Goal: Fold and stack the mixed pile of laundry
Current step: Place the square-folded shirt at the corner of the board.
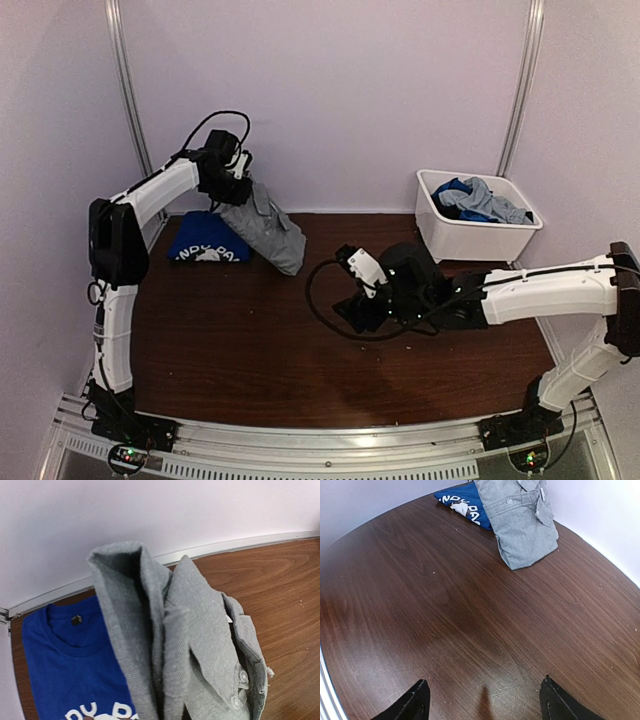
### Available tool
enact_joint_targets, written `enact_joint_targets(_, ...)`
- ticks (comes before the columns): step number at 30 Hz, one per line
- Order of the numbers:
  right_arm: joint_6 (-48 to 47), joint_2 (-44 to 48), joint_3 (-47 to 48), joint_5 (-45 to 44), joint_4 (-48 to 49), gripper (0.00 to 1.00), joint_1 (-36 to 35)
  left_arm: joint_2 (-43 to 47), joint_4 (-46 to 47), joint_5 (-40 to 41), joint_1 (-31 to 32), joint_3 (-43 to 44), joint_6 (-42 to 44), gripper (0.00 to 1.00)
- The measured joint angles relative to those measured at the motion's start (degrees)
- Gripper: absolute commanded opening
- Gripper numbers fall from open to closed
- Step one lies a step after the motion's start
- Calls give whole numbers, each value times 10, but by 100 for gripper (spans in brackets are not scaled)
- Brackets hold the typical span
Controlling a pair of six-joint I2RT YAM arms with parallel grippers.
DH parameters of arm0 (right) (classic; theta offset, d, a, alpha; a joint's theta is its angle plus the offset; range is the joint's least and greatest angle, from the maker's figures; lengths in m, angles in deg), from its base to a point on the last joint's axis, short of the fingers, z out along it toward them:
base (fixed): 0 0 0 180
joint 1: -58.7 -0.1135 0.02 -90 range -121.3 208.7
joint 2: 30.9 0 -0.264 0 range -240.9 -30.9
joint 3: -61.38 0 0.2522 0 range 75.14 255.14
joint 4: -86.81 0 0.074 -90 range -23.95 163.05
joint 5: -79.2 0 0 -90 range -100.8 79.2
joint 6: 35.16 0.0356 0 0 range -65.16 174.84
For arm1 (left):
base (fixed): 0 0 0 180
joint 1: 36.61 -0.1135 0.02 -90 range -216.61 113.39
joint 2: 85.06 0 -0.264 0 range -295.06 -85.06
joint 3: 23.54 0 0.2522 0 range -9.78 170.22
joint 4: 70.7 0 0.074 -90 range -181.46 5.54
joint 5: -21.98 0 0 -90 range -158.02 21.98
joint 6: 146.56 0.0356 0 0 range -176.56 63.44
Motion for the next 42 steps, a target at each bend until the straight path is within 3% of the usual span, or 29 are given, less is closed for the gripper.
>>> enact_joint_targets(17, 17, 43, -41, -6, 0, 75, 5, 0, -78, 11, -27, 106, 78, 0)
enact_joint_targets(42, 16, 14, -37, -4, -2, 75, 8, 10, -63, -7, -64, 92, 94, 0)
